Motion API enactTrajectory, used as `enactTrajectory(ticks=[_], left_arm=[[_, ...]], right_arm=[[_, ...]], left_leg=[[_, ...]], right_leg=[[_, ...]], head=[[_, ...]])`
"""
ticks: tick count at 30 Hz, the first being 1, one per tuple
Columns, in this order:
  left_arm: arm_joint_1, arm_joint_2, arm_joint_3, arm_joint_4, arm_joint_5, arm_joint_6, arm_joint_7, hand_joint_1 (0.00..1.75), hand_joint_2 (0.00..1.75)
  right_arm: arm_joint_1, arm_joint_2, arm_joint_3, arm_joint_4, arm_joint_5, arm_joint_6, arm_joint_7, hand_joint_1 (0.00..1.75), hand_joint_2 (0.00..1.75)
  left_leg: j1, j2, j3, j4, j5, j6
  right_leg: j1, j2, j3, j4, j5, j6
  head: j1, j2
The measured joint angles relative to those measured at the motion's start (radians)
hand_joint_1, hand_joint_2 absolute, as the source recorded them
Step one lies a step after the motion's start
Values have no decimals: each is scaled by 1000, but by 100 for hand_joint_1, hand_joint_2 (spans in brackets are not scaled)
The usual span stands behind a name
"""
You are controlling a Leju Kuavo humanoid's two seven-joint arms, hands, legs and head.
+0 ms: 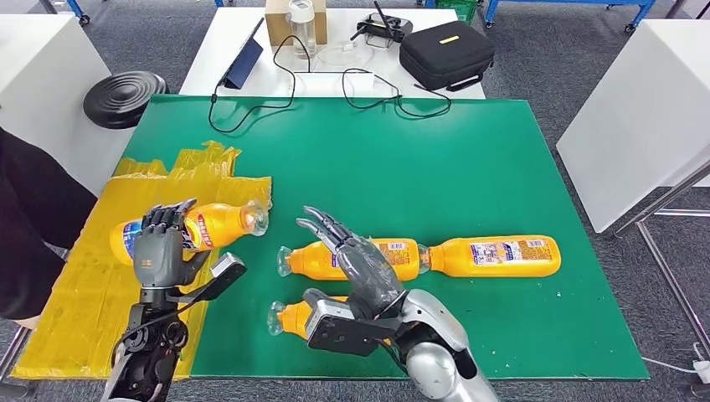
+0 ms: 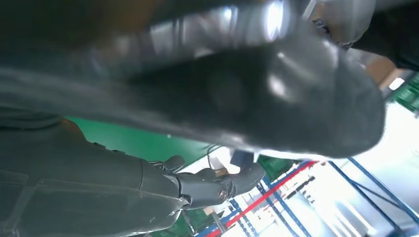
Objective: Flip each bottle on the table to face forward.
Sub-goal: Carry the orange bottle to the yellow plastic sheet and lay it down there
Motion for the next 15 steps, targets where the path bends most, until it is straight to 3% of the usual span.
enactTrajectory(ticks=[1, 6, 15], left_arm=[[-5, 4, 0, 25, -15, 0, 19, 175, 175], [-34, 27, 0, 159, -42, 1, 65, 175, 175], [-71, 48, -2, 269, -13, 2, 71, 175, 175]], right_arm=[[3, -5, 0, -3, 8, 4, 1, 0, 175], [16, -36, 0, -6, 30, 11, -1, 0, 175], [23, -68, -1, -5, 50, 9, -4, 0, 175]], left_leg=[[0, 0, 0, 0, 0, 0], [0, 0, 0, 0, 0, 0], [0, 0, 0, 0, 0, 0]], right_leg=[[0, 0, 0, 0, 0, 0], [0, 0, 0, 0, 0, 0], [0, 0, 0, 0, 0, 0]], head=[[0, 0], [0, 0], [0, 0]])
